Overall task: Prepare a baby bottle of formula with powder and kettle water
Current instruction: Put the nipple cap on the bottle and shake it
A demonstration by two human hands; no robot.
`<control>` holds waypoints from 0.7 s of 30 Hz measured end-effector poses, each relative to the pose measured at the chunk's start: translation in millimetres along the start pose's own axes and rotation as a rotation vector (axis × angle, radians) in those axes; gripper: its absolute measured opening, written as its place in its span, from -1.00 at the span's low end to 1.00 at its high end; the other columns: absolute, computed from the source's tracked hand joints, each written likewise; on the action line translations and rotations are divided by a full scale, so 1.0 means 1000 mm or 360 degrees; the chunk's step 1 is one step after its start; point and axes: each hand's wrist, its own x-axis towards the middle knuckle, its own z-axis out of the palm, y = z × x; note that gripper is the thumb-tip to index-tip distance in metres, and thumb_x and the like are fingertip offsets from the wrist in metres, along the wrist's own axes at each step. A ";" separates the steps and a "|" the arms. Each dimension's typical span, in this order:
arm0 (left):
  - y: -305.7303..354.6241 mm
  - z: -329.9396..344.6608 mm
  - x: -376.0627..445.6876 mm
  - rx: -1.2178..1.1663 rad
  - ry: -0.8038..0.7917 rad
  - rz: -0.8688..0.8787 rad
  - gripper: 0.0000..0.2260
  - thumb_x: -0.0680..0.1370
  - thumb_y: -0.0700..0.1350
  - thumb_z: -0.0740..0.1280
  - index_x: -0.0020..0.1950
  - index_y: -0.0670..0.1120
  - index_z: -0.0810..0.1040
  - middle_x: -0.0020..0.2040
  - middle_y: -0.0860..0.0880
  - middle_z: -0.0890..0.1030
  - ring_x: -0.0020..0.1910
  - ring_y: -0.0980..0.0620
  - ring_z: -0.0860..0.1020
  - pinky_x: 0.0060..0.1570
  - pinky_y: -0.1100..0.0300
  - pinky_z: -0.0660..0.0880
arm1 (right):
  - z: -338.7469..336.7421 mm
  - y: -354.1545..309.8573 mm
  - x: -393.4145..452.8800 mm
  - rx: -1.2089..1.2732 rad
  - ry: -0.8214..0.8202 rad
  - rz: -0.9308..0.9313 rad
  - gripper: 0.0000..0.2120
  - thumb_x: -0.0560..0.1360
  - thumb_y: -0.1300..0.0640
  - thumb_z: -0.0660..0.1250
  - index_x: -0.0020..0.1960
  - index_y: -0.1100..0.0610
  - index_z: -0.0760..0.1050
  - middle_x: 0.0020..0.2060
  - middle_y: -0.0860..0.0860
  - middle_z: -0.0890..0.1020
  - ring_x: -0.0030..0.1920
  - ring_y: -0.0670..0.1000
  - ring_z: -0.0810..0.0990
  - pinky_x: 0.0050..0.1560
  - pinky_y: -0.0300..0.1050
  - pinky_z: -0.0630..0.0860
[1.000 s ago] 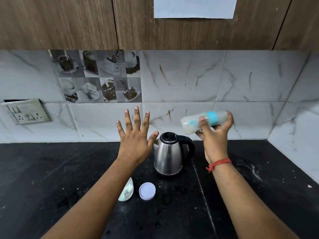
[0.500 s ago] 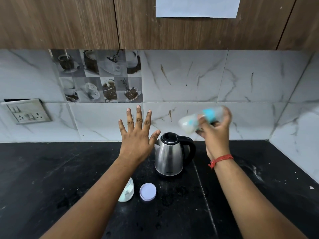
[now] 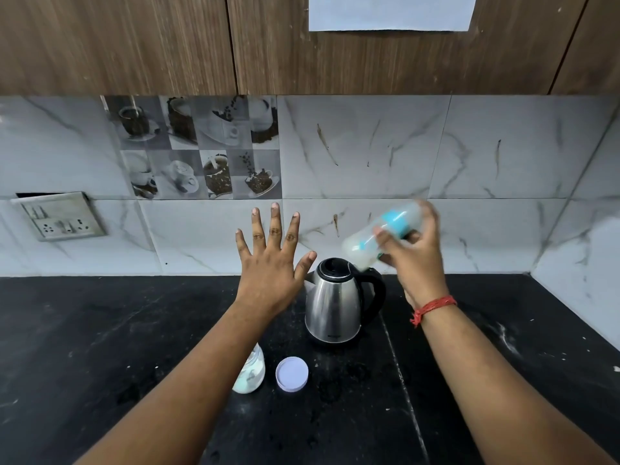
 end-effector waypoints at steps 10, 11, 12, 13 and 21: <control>-0.003 0.000 0.003 -0.0007 0.0035 -0.0005 -0.31 0.59 0.38 -0.30 0.65 0.12 -0.32 0.65 -0.08 -0.38 0.60 -0.21 -0.42 0.55 -0.37 -0.25 | 0.004 0.001 0.001 -0.0042 0.0013 -0.0055 -0.23 0.45 0.12 0.56 0.48 -0.22 0.22 0.11 0.11 0.63 0.05 0.07 0.73 -0.01 0.14 0.69; -0.004 0.000 0.004 -0.0008 0.0028 -0.0009 -0.31 0.58 0.38 -0.30 0.65 0.12 -0.32 0.65 -0.08 -0.38 0.60 -0.21 -0.43 0.55 -0.37 -0.25 | 0.003 0.001 0.002 0.0017 0.0102 -0.0070 -0.24 0.46 0.11 0.56 0.49 -0.20 0.21 0.10 0.10 0.63 0.05 0.06 0.72 -0.01 0.16 0.69; -0.005 0.000 0.005 -0.0014 0.0017 -0.0022 -0.31 0.58 0.38 -0.30 0.64 0.12 -0.32 0.65 -0.08 -0.38 0.60 -0.21 -0.43 0.55 -0.37 -0.25 | 0.002 0.001 0.003 0.0102 0.0171 -0.0057 -0.25 0.47 0.11 0.54 0.50 -0.17 0.20 0.10 0.08 0.63 0.05 0.05 0.72 -0.01 0.17 0.69; -0.004 0.000 0.005 -0.0016 0.0014 -0.0029 -0.31 0.58 0.39 -0.31 0.64 0.12 -0.33 0.65 -0.08 -0.38 0.59 -0.21 -0.43 0.55 -0.37 -0.25 | 0.002 -0.001 0.005 0.0124 0.0148 -0.0041 -0.26 0.48 0.13 0.53 0.49 -0.16 0.19 0.10 0.08 0.63 0.06 0.06 0.72 -0.01 0.18 0.69; -0.003 -0.003 0.012 0.0012 0.0035 -0.0006 -0.32 0.58 0.38 -0.31 0.64 0.12 -0.36 0.64 -0.07 -0.42 0.59 -0.21 -0.43 0.55 -0.36 -0.26 | 0.006 -0.002 0.006 0.0052 -0.0037 -0.0022 -0.26 0.47 0.17 0.54 0.48 -0.17 0.23 0.12 0.13 0.64 0.08 0.08 0.72 0.01 0.19 0.69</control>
